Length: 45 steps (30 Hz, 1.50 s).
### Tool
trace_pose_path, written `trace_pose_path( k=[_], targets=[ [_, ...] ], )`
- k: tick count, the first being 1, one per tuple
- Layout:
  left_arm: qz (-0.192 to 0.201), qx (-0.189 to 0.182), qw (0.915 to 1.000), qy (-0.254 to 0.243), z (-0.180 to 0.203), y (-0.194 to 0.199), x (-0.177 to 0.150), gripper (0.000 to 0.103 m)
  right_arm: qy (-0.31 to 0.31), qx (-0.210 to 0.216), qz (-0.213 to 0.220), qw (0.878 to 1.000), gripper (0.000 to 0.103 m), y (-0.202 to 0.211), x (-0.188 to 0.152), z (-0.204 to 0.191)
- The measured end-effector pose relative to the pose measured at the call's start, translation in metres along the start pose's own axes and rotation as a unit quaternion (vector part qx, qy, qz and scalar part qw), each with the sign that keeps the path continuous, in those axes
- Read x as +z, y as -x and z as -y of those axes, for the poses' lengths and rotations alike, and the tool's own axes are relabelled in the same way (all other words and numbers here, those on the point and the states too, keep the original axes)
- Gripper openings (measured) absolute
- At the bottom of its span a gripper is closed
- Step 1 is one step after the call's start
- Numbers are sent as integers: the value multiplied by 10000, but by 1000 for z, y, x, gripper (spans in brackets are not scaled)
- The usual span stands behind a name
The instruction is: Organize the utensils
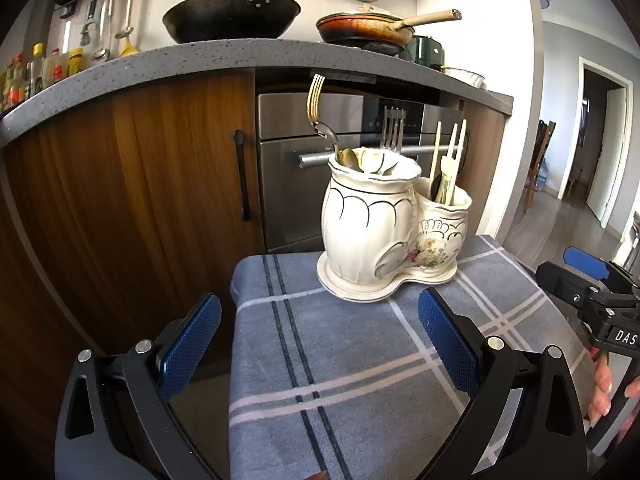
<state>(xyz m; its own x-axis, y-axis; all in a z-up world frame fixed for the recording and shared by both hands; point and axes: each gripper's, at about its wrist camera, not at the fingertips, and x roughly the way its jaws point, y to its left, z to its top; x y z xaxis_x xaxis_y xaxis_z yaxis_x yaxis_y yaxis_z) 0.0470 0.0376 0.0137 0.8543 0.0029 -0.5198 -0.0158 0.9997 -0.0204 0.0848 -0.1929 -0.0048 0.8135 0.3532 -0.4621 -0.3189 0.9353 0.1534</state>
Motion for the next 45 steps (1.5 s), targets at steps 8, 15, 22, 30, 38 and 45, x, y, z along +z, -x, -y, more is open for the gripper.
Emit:
trace_pose_path(
  k=[8, 15, 22, 30, 38, 45],
  targets=[
    [38, 28, 10000, -6, -1, 1, 1, 98, 28, -4, -9, 10000, 97, -2, 1, 0],
    [11, 28, 10000, -40, 0, 0, 0, 98, 55, 18, -27, 10000, 97, -3, 1, -1],
    [-4, 18, 10000, -48, 0, 0, 0, 98, 48, 6, -43, 10000, 97, -4, 0, -1],
    [7, 19, 10000, -75, 2, 0, 0, 98, 49, -12, -50, 10000, 97, -5, -1, -1],
    [5, 21, 10000, -82, 3, 0, 0, 98, 46, -23, -71, 10000, 98, -5, -2, 2],
    [-7, 10, 10000, -99, 5, 0, -1, 98, 28, -32, -90, 10000, 97, -5, -2, 3]
  ],
)
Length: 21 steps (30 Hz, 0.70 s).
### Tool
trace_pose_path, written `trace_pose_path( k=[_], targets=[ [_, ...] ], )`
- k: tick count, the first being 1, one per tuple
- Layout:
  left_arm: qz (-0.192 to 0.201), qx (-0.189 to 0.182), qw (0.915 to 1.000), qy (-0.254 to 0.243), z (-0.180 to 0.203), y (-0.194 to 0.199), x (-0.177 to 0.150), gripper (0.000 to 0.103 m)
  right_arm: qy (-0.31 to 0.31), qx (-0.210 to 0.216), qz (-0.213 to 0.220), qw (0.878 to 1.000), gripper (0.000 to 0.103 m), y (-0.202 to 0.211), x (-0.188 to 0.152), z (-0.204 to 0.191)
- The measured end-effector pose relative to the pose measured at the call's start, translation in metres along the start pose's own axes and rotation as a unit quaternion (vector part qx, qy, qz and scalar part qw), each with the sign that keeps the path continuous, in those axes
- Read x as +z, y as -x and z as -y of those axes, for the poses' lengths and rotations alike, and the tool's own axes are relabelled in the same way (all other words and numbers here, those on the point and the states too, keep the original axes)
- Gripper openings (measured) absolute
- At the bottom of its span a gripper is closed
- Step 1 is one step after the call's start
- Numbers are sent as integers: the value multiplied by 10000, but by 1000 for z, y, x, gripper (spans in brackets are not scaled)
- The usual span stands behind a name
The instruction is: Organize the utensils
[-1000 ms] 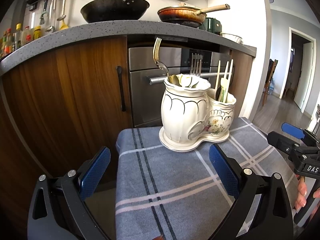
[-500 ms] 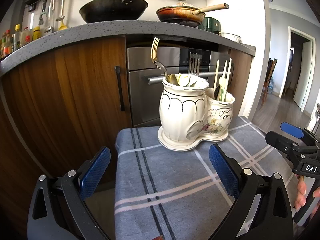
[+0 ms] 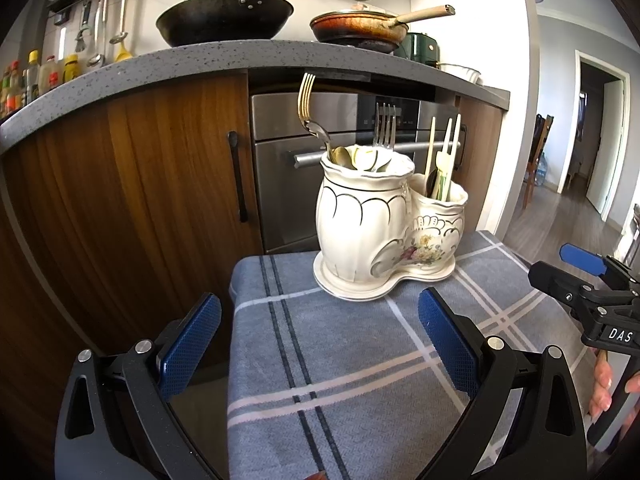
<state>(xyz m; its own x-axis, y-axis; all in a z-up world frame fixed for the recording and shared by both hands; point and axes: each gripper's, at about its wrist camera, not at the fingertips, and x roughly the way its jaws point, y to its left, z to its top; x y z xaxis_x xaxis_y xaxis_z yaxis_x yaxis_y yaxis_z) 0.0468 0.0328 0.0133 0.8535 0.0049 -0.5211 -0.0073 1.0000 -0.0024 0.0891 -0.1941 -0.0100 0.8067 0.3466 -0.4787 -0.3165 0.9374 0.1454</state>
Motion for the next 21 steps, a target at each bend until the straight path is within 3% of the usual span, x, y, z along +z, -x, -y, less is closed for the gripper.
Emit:
trace_pose_path(
  k=[21],
  targets=[
    [-83, -42, 9999, -50, 3, -8, -2, 98, -50, 0, -86, 10000, 97, -7, -4, 8]
  ],
)
